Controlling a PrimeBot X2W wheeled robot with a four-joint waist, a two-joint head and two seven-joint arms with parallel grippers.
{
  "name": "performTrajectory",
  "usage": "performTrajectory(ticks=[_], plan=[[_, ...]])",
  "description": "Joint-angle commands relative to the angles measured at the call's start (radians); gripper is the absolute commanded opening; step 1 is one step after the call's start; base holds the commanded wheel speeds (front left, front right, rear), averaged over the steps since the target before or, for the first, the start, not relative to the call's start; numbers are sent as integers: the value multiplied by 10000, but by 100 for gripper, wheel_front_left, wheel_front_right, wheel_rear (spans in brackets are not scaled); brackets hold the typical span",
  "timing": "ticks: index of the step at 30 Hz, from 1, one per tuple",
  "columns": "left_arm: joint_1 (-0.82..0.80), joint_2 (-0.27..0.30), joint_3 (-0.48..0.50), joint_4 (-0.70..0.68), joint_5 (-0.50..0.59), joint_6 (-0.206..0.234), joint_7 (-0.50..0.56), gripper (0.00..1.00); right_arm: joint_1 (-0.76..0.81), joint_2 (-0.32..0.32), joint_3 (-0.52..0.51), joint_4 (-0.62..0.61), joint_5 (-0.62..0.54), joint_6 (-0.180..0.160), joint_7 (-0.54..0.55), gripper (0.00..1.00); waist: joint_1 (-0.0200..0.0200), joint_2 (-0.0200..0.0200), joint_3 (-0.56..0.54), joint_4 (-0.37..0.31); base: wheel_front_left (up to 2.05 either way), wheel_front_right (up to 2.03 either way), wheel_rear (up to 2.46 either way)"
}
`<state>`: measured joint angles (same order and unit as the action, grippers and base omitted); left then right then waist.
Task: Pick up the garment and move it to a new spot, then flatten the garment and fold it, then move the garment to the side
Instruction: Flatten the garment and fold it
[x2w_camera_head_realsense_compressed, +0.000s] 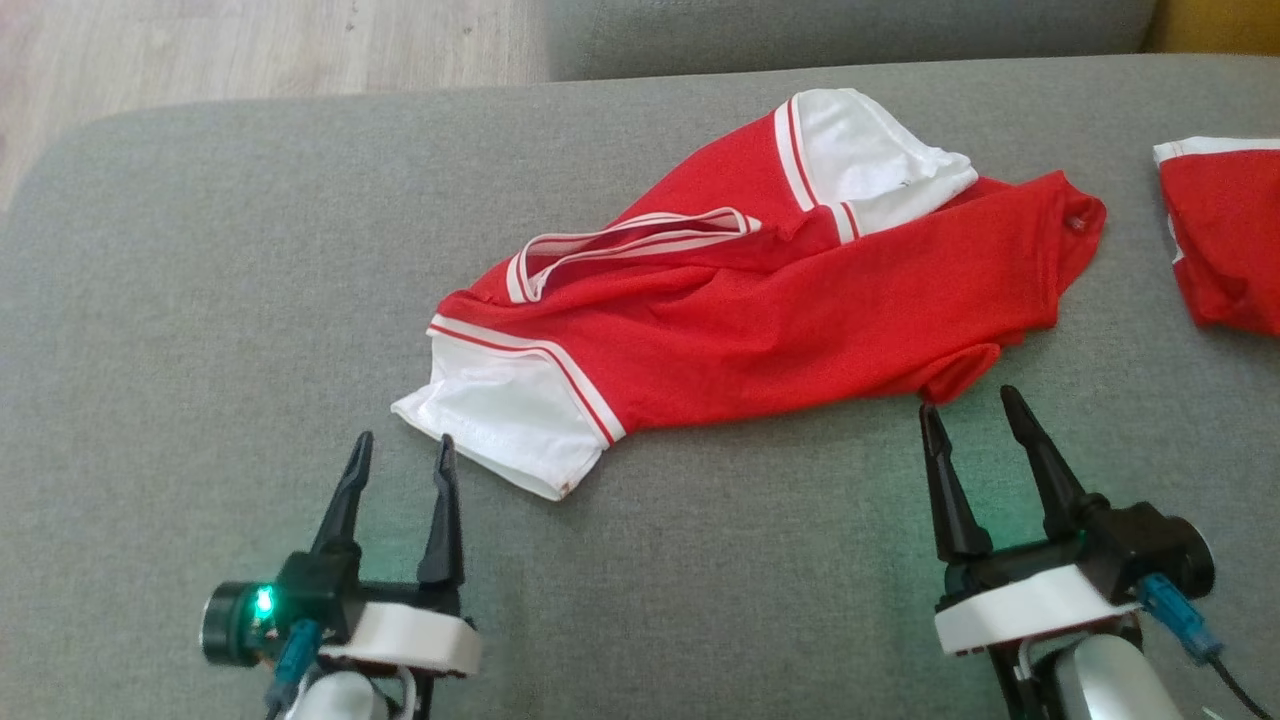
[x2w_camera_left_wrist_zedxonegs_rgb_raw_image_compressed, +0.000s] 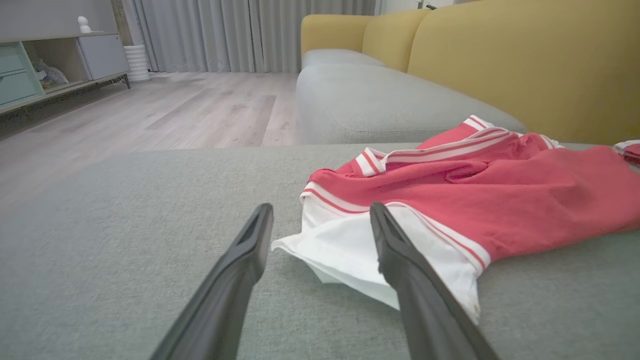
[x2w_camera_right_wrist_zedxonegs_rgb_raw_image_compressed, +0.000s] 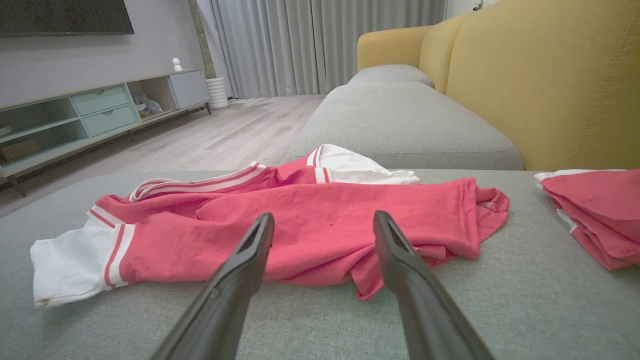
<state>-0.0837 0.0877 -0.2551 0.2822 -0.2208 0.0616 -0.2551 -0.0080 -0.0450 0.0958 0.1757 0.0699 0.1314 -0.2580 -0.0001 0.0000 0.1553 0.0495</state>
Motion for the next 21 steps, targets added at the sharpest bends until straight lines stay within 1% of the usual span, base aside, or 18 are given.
performTrajectory(ticks=[1,3,7,12,16,21], plan=[[-416,73,493,-54,353,94,-66,100,-248,-53,291,-237,-63,-7,-38,100,1,0,26,4,0,0,0],[-633,87,633,463,464,88,-66,100,-288,-53,341,-219,-67,-7,-38,100,1,0,82,-21,0,0,0],[-1385,321,820,1644,713,50,-66,100,-376,-53,489,-150,-68,-7,-38,100,1,0,211,-176,0,0,0],[-2281,582,1067,2640,793,-90,-66,100,-452,-53,526,-116,-68,-7,-38,100,1,0,436,-422,0,0,0],[-2798,794,1143,3745,917,-38,-66,100,-534,-53,584,-104,-87,-7,-38,100,1,0,605,-591,0,0,0],[-3000,902,984,4763,1026,-300,-66,100,-601,-53,607,-93,-108,-7,-38,100,1,0,676,-755,0,0,0]])
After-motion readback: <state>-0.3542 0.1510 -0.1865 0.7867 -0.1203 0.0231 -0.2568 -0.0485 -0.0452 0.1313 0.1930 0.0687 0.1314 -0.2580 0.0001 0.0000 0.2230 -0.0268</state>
